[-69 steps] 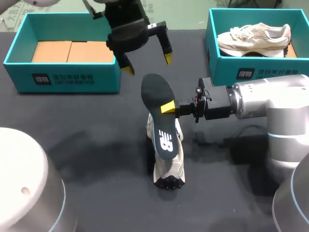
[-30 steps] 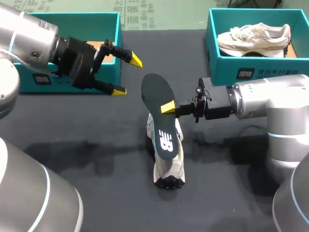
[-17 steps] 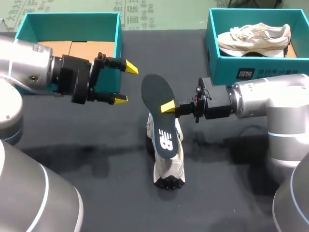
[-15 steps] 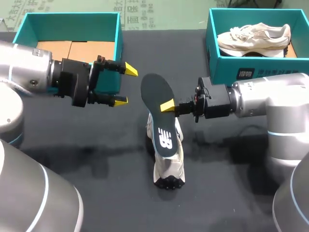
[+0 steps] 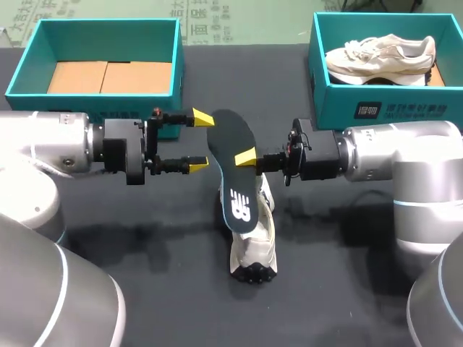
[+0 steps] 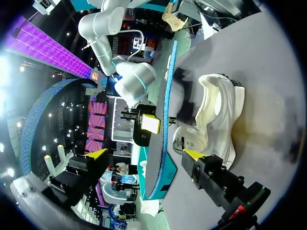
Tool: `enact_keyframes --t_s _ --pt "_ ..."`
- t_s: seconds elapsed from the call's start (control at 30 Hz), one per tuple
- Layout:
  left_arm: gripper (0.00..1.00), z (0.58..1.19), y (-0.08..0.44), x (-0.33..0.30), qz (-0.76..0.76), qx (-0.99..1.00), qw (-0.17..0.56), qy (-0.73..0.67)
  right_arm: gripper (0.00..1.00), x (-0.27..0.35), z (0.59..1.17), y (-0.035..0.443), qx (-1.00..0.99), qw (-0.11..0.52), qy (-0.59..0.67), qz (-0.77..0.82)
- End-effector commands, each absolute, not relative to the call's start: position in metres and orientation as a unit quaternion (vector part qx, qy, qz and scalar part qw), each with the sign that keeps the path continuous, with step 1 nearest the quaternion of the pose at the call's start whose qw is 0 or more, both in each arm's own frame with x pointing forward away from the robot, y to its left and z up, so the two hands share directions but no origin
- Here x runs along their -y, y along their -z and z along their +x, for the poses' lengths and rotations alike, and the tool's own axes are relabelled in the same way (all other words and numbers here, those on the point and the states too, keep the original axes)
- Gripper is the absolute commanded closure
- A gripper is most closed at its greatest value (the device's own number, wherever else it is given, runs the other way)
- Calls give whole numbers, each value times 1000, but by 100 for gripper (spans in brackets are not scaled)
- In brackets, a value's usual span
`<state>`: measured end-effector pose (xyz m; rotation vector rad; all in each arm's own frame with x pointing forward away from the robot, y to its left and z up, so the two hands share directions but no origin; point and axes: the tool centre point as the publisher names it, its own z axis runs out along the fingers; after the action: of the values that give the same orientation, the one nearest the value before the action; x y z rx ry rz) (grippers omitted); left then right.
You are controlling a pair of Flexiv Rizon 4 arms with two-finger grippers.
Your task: Take the shoe out of the shoebox, open the shoe tongue, remove and reinsert the insole, then place the shoe into the shoebox
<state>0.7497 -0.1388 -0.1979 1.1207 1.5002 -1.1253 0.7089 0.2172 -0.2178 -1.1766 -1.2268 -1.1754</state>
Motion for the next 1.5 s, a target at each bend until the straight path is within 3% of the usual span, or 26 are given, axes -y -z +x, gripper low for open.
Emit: enact_keyframes --t_s 0.03,0.57,0.63,0.8,0.9,0.97,1.5 --pt "0 747 200 140 449 -605 470 460 100 -219 707 218 509 511 489 -491" --pt "0 754 210 149 426 -604 489 463 100 -226 708 218 501 522 494 -482" --pt "12 754 211 152 429 -602 491 461 100 -227 706 218 500 524 494 -482" --pt "19 753 214 158 440 -599 487 459 100 -230 704 218 498 527 494 -480" --pt "35 753 217 161 441 -599 484 461 100 -231 702 218 499 528 495 -477" --pt "51 752 218 162 442 -599 483 461 100 -232 702 218 499 529 495 -477" --pt "79 748 226 167 456 -601 482 444 100 -232 705 218 501 531 494 -472"
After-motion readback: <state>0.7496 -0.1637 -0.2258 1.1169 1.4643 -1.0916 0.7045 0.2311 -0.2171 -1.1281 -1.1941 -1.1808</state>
